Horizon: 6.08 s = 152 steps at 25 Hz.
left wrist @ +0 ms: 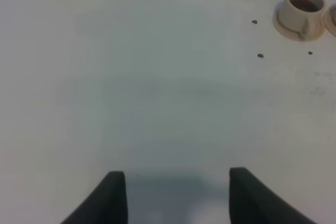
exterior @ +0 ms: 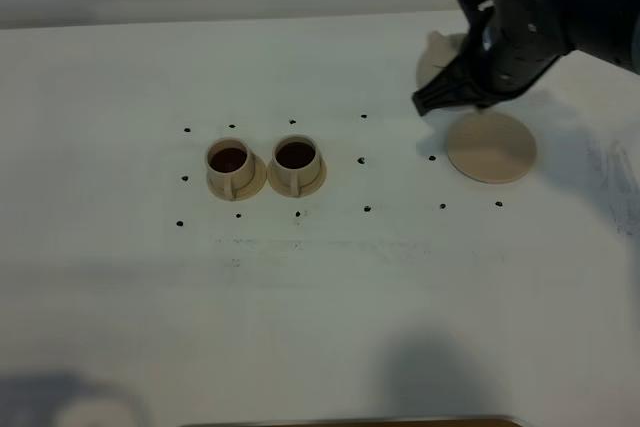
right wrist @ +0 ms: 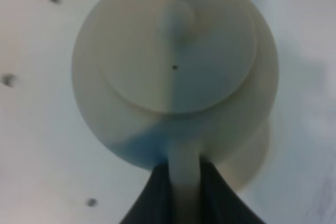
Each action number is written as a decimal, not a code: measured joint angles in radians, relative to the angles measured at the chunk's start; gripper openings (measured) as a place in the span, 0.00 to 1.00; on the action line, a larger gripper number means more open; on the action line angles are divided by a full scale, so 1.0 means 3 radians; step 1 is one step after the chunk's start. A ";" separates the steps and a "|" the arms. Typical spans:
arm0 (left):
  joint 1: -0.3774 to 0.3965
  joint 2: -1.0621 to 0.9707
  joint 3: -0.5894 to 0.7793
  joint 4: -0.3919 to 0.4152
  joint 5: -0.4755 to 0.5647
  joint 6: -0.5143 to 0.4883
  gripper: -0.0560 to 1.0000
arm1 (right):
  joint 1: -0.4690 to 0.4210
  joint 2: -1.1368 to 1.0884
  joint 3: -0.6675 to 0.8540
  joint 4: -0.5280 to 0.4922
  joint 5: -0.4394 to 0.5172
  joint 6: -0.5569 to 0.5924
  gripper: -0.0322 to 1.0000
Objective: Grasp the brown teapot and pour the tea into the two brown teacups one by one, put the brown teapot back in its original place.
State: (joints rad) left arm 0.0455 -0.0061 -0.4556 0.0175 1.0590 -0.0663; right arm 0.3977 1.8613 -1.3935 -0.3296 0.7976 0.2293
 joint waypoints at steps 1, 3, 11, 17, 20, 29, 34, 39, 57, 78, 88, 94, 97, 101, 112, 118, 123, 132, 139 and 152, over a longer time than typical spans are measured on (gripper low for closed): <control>0.0000 0.0000 0.0000 0.0000 0.0000 0.0000 0.53 | -0.0036 -0.0007 0.0063 0.0032 -0.0039 0.0000 0.11; 0.0000 0.0000 0.0000 0.0000 0.0000 0.0000 0.53 | -0.0092 -0.0028 0.0224 0.0124 -0.0168 0.0004 0.11; 0.0000 0.0000 0.0000 0.0000 0.0000 0.0000 0.53 | -0.0291 -0.0057 0.0585 0.0295 -0.0531 0.0011 0.11; 0.0000 0.0000 0.0000 0.0000 0.0000 0.0000 0.53 | -0.0390 -0.0057 0.0789 0.0312 -0.0777 0.0038 0.11; 0.0000 0.0000 0.0000 0.0000 0.0000 0.0000 0.53 | -0.0399 -0.0057 0.0853 0.0327 -0.0849 0.0049 0.11; 0.0000 0.0000 0.0000 0.0000 0.0000 0.0000 0.53 | -0.0415 -0.0057 0.0999 0.0376 -0.1086 0.0056 0.11; 0.0000 0.0000 0.0000 0.0000 0.0000 0.0000 0.53 | -0.0427 0.0007 0.0999 0.0376 -0.1128 0.0060 0.11; 0.0000 0.0000 0.0000 0.0000 0.0000 0.0000 0.53 | -0.0427 0.0049 0.0999 0.0376 -0.1137 0.0060 0.11; 0.0000 0.0000 0.0000 0.0000 0.0000 -0.0003 0.53 | -0.0427 0.0187 0.1026 0.0373 -0.1132 0.0060 0.47; 0.0000 0.0000 0.0000 0.0000 0.0000 -0.0003 0.53 | -0.0429 -0.0816 0.1028 0.0363 -0.0814 0.0010 0.55; 0.0000 0.0000 0.0000 0.0000 0.0000 -0.0003 0.53 | -0.0799 -0.1645 0.1631 0.0462 -0.0909 -0.0001 0.51; 0.0000 0.0000 0.0000 0.0000 0.0000 -0.0003 0.53 | -0.1101 -0.2376 0.1964 0.0610 -0.0891 -0.0140 0.51; 0.0000 0.0000 0.0000 0.0000 0.0000 -0.0003 0.53 | -0.1171 -0.2710 0.2100 0.0662 -0.0767 -0.0242 0.51; 0.0000 0.0000 0.0000 0.0000 0.0000 -0.0003 0.53 | -0.1196 -0.3176 0.2265 0.0732 -0.0549 -0.0297 0.51; 0.0000 0.0000 0.0000 0.0000 0.0000 -0.0003 0.53 | -0.1196 -0.4372 0.2358 0.0775 0.0473 -0.0415 0.48; 0.0000 0.0000 0.0000 0.0000 0.0000 -0.0003 0.53 | -0.1196 -0.4789 0.2511 0.0828 0.0826 -0.0428 0.47; 0.0000 0.0000 0.0000 0.0000 0.0000 -0.0003 0.53 | -0.1196 -0.5118 0.2682 0.0867 0.0938 -0.0431 0.48; 0.0000 0.0000 0.0000 0.0000 0.0000 0.0003 0.53 | -0.1196 -0.5513 0.2888 0.0935 0.1001 -0.0489 0.48; 0.0000 0.0000 0.0000 0.0000 0.0003 0.0003 0.53 | -0.1196 -0.5615 0.2899 0.0911 0.1027 -0.0489 0.47; 0.0000 0.0000 0.0000 0.0000 0.0000 0.0000 0.53 | -0.1196 -0.5896 0.2908 0.0911 0.1034 -0.0514 0.47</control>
State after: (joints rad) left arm 0.0455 -0.0061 -0.4556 0.0175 1.0590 -0.0662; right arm 0.0390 0.0924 -0.5211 -0.0564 1.1077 0.0751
